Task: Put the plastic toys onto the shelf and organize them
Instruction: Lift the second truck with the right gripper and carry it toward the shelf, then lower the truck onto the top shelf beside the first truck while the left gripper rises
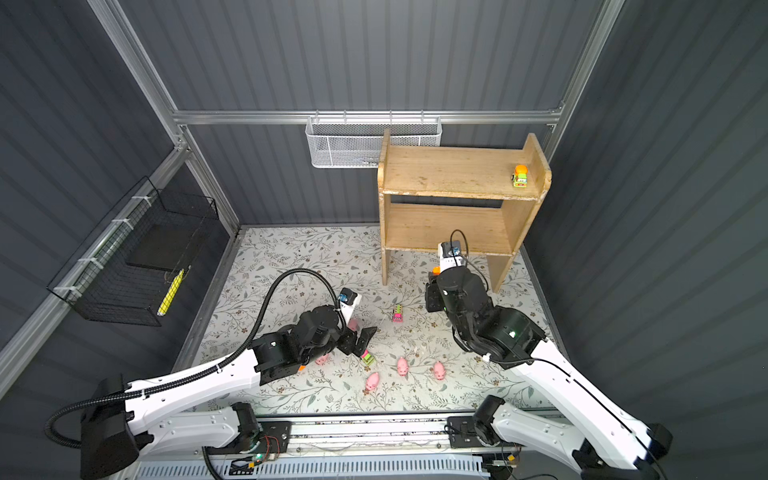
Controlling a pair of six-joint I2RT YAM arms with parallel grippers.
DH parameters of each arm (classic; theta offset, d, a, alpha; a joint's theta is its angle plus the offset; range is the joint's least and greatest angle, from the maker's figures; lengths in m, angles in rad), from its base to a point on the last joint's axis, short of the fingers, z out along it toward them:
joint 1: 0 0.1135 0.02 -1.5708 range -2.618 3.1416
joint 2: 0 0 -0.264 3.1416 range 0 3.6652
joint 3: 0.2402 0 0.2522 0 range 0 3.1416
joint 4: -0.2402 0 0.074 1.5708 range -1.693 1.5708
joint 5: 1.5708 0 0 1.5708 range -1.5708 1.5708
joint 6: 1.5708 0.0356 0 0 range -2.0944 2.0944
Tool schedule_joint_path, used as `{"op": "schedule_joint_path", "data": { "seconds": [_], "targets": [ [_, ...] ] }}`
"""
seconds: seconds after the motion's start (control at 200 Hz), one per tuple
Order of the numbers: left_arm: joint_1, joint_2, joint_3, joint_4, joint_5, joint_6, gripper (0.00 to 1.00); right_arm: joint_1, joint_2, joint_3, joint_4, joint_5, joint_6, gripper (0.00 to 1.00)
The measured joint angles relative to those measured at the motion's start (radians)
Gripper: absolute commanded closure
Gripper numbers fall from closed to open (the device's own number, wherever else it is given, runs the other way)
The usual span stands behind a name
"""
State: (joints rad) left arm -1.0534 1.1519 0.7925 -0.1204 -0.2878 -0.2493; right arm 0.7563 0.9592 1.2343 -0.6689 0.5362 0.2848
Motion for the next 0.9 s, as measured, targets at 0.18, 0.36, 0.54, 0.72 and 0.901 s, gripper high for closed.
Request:
{"op": "schedule_joint_path", "data": {
  "seconds": [0.18,0.36,0.54,0.72,0.901],
  "targets": [
    [0.000,0.010,0.038,-0.016,0.007,0.023,0.00,-0.117,0.050,0.158,-0.022,-0.021,-0.085,0.72],
    [0.000,0.032,0.065,-0.017,0.013,0.045,0.00,-0.228,0.122,0.336,-0.037,-0.065,-0.161,0.72],
    [0.000,0.059,0.090,-0.020,0.030,0.061,0.00,-0.369,0.215,0.507,-0.037,-0.147,-0.204,0.72],
    [0.000,0.067,0.126,-0.023,0.038,0.087,0.00,-0.505,0.347,0.690,-0.048,-0.248,-0.215,0.72],
    [0.000,0.077,0.194,-0.049,0.039,0.120,0.00,-0.577,0.481,0.857,-0.072,-0.330,-0.214,0.72]
  ]
}}
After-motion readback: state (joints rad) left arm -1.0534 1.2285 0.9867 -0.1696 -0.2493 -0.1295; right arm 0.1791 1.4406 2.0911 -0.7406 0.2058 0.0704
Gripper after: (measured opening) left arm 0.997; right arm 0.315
